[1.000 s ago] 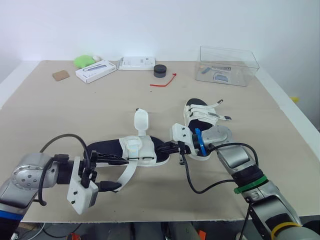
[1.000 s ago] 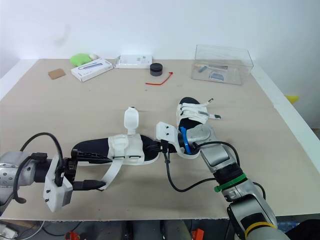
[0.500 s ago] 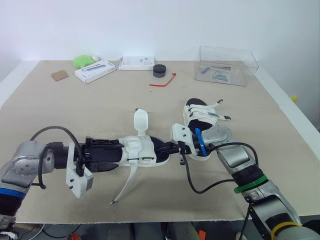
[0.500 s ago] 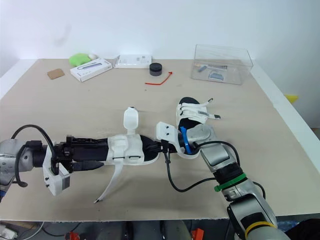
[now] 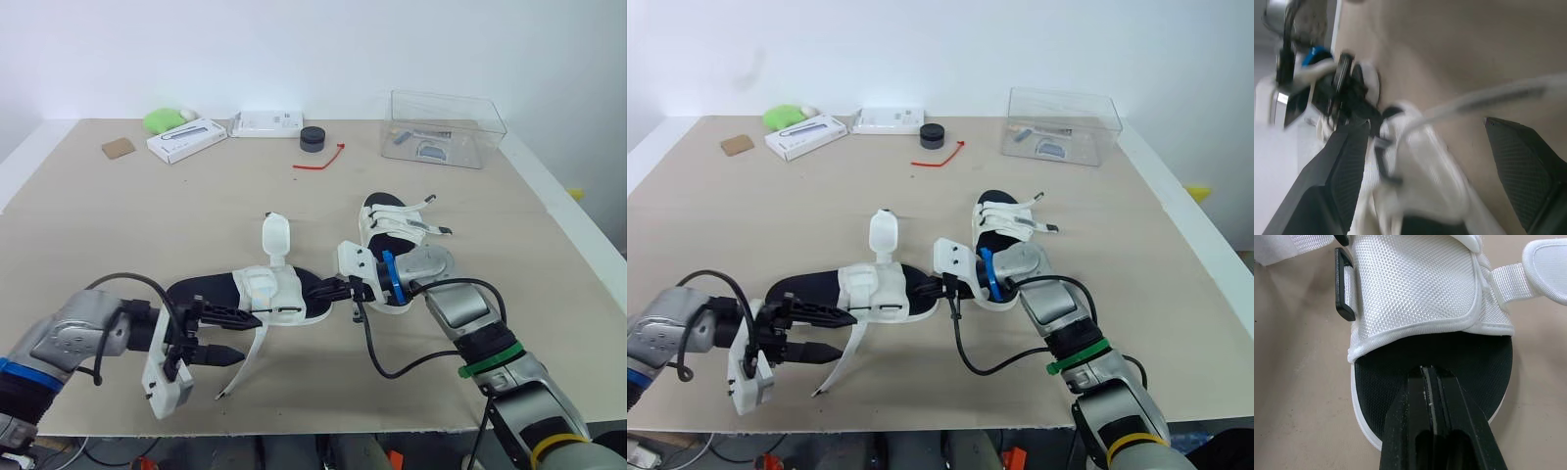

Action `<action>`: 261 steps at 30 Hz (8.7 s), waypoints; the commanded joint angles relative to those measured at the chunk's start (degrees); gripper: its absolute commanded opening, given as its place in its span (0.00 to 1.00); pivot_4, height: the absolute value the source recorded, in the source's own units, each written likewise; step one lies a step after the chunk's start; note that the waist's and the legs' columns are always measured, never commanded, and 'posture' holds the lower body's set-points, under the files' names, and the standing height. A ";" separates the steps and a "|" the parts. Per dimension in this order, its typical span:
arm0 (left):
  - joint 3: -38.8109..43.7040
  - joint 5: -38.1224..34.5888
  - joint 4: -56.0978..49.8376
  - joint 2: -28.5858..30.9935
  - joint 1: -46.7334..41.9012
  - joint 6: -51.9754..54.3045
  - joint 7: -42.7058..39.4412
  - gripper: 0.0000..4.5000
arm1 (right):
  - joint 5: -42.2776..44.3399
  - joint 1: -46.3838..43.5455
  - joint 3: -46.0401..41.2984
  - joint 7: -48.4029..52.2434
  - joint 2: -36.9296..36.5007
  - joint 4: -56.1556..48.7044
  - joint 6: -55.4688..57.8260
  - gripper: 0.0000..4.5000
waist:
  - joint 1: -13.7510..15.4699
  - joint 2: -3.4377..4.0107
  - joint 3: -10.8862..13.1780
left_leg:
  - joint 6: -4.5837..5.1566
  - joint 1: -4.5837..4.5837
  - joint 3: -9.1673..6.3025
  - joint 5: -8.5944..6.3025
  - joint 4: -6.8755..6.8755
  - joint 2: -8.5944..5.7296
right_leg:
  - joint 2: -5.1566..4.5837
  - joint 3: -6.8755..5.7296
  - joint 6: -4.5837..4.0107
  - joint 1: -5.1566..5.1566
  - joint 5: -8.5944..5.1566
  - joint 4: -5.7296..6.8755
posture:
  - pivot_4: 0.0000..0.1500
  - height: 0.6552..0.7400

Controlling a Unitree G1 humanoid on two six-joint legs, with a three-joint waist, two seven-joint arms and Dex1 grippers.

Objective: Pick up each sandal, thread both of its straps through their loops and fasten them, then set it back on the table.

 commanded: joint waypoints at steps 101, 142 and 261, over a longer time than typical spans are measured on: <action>24.54 -63.35 -8.83 -22.84 -3.26 122.10 17.21 0.01 | -1.03 -0.52 0.71 0.64 -1.81 -1.02 0.12 0.00 | 0.00 -0.04 -0.03 | -0.26 -0.05 -0.27 0.15 0.17 -0.21 | 0.10 0.10 0.21 0.10 0.04 0.08 | 1.00 1.00; 12.92 -30.34 20.94 -22.01 -23.25 98.81 -12.05 0.51 | 0.09 -0.51 -1.11 -2.64 0.60 -3.17 0.69 0.00 | -0.31 -0.08 -0.03 | -0.24 -0.19 -0.23 0.15 0.16 -0.09 | 0.36 0.13 0.11 -0.05 0.11 0.05 | 1.00 1.00; 41.66 -38.24 65.85 -35.29 -52.52 130.19 14.14 0.51 | -0.90 2.34 -0.37 -4.08 -0.90 -5.51 0.79 0.00 | -0.22 -0.13 -0.02 | -0.35 -0.30 -0.39 0.14 0.25 -0.49 | -0.09 0.08 0.42 -0.02 0.09 0.13 | 1.00 1.00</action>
